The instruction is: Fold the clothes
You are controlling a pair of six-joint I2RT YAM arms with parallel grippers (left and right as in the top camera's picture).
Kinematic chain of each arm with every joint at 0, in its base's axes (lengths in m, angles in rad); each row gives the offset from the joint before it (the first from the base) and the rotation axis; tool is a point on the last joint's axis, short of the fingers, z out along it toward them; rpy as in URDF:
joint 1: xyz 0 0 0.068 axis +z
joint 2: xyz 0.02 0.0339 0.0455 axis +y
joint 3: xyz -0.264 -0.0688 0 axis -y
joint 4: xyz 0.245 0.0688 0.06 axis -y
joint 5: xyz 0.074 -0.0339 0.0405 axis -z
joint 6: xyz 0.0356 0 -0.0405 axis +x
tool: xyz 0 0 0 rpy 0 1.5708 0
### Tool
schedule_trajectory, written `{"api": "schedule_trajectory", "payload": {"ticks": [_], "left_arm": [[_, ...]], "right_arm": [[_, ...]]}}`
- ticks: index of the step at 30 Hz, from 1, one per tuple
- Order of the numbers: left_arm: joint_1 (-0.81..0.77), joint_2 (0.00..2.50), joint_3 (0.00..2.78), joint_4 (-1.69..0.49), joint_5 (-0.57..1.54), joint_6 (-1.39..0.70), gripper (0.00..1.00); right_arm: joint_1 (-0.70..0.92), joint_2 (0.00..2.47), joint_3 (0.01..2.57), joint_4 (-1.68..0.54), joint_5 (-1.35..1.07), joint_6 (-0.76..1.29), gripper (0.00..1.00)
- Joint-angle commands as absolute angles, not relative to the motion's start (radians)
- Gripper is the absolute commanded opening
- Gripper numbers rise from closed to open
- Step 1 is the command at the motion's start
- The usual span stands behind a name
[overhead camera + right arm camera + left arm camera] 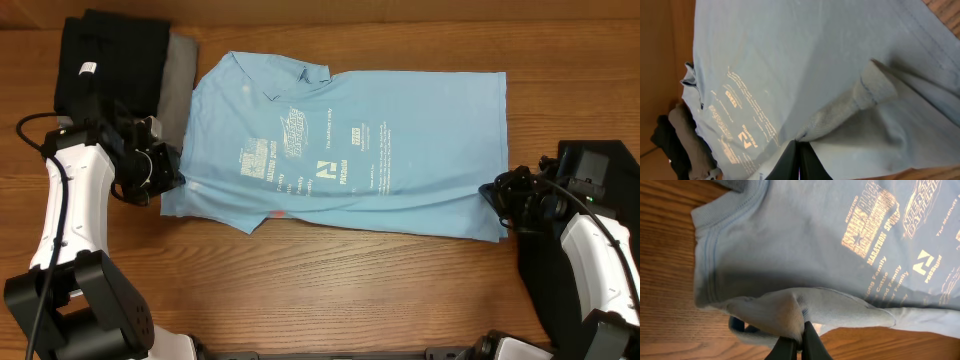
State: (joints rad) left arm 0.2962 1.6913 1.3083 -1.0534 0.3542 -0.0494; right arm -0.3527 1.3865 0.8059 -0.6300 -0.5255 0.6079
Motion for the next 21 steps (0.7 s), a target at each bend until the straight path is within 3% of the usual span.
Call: {"api": "schedule_trajectory", "payload": {"ticks": [1,14,21], "left_arm": [[0.297,1.686,1.332,-1.028,0.329,-0.06,0.04],[0.292,1.686,1.332,-0.925,0.281,-0.12,0.04],[0.271,1.687,1.331,-0.895,0.28,-0.111,0.1]], "right_arm": [[-0.348,1.371,0.827,-0.591,-0.54,0.633,0.04],[-0.348,1.378,0.826,-0.504,-0.517,0.682,0.04],[-0.348,1.428,0.826,-0.455,-0.518,0.682,0.04]]}}
